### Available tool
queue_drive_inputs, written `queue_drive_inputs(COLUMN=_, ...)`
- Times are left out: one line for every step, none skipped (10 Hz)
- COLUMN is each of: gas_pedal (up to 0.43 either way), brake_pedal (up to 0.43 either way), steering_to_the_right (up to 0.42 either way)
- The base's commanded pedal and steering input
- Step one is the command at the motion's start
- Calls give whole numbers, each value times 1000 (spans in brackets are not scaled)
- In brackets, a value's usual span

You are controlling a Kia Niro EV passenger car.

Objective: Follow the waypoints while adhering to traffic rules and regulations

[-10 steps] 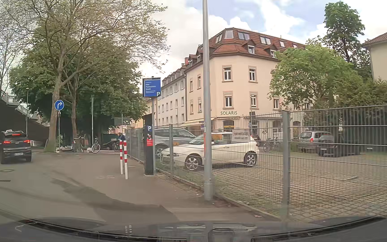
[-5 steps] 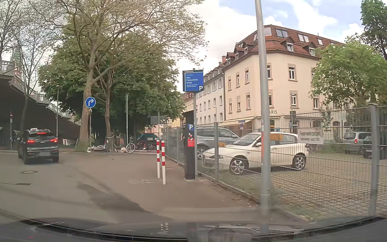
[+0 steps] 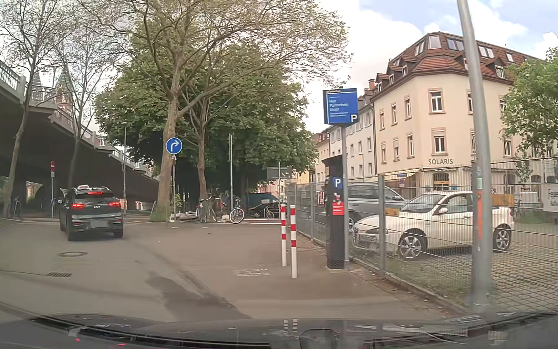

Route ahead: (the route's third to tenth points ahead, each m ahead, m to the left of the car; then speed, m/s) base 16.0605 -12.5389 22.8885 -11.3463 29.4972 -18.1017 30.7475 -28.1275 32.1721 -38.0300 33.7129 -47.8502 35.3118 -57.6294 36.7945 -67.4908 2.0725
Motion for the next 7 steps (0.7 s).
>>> queue_drive_inputs(gas_pedal=0, brake_pedal=30, steering_to_the_right=-485)
queue_drive_inputs(gas_pedal=0, brake_pedal=67, steering_to_the_right=-484)
queue_drive_inputs(gas_pedal=0, brake_pedal=91, steering_to_the_right=-480)
queue_drive_inputs(gas_pedal=0, brake_pedal=104, steering_to_the_right=-476)
queue_drive_inputs(gas_pedal=0, brake_pedal=110, steering_to_the_right=-473)
queue_drive_inputs(gas_pedal=0, brake_pedal=128, steering_to_the_right=-472)
queue_drive_inputs(gas_pedal=0, brake_pedal=134, steering_to_the_right=-472)
